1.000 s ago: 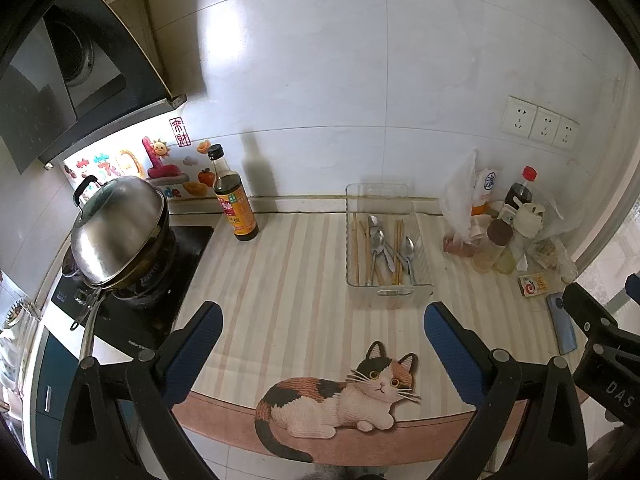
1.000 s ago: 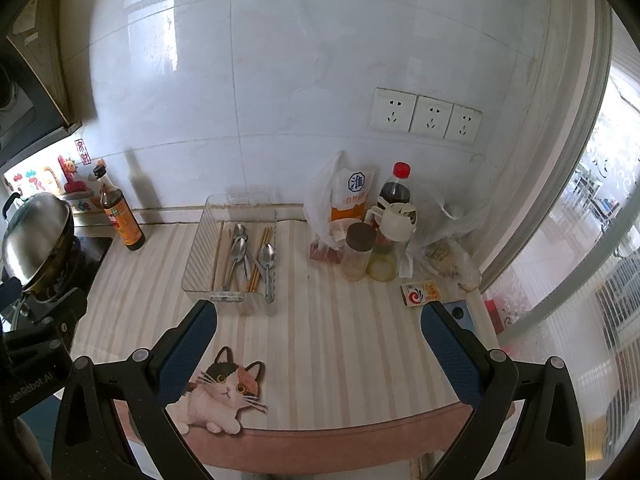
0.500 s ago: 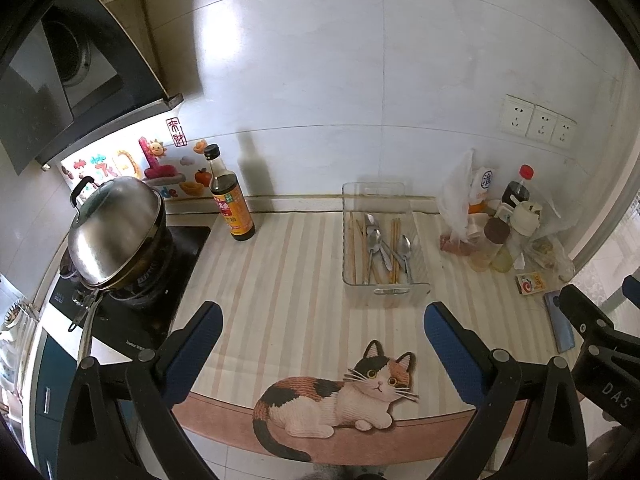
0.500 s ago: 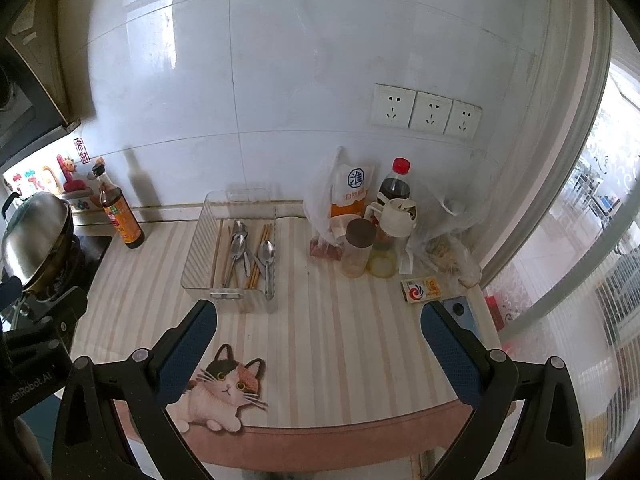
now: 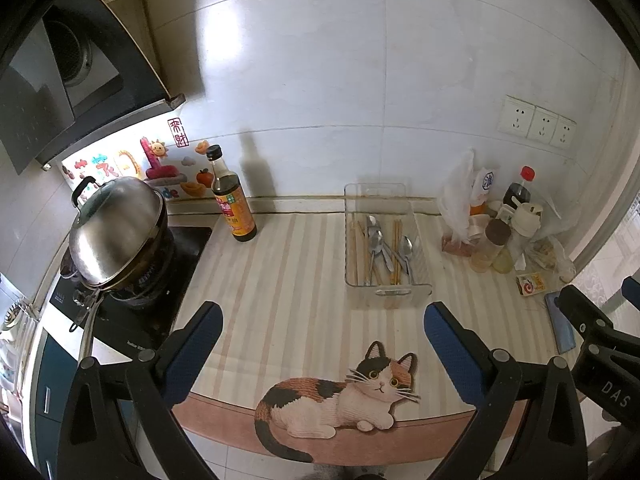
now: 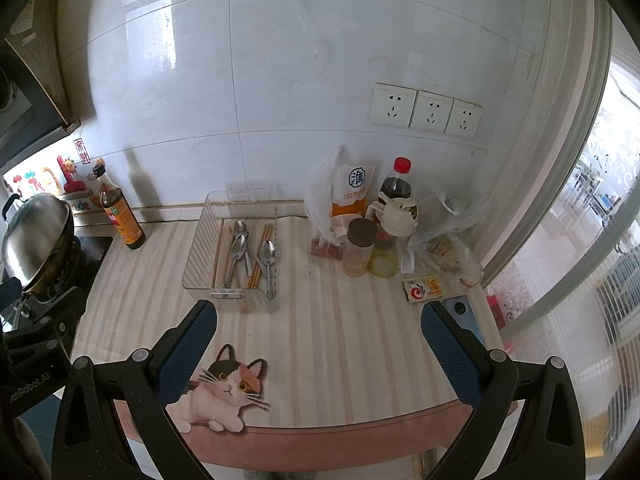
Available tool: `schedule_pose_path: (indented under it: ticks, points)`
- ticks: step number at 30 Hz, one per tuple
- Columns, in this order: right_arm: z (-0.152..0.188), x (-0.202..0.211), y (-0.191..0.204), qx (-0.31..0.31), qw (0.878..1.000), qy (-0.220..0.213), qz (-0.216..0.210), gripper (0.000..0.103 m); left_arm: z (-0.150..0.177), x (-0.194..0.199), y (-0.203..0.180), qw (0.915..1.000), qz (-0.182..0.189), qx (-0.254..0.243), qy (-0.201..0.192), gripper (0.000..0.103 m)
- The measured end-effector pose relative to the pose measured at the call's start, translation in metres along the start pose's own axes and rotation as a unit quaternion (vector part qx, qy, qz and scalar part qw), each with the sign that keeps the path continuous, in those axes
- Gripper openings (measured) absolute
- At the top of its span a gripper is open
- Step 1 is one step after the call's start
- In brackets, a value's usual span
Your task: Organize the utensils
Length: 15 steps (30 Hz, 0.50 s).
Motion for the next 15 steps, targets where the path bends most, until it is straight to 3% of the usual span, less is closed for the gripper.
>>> schedule_pose_path:
  ticks: [15]
  points:
    - [0.0010,0.0007,0.0023,-0.002,1.000,0.000,0.003,0.103,-0.0017,0.0007,0.0004,1.0000,0.004,-0.002,0.001,0.103]
Point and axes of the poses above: each gripper's, at about its wrist camera, not at the fingertips, and x roughly against the way its jaws point, y to its left, z to its underside, the point moved 1 cm from there along -x, roughly the way its jaws point, and after that the axes turned 1 degree about y, right-handed, at the moved point
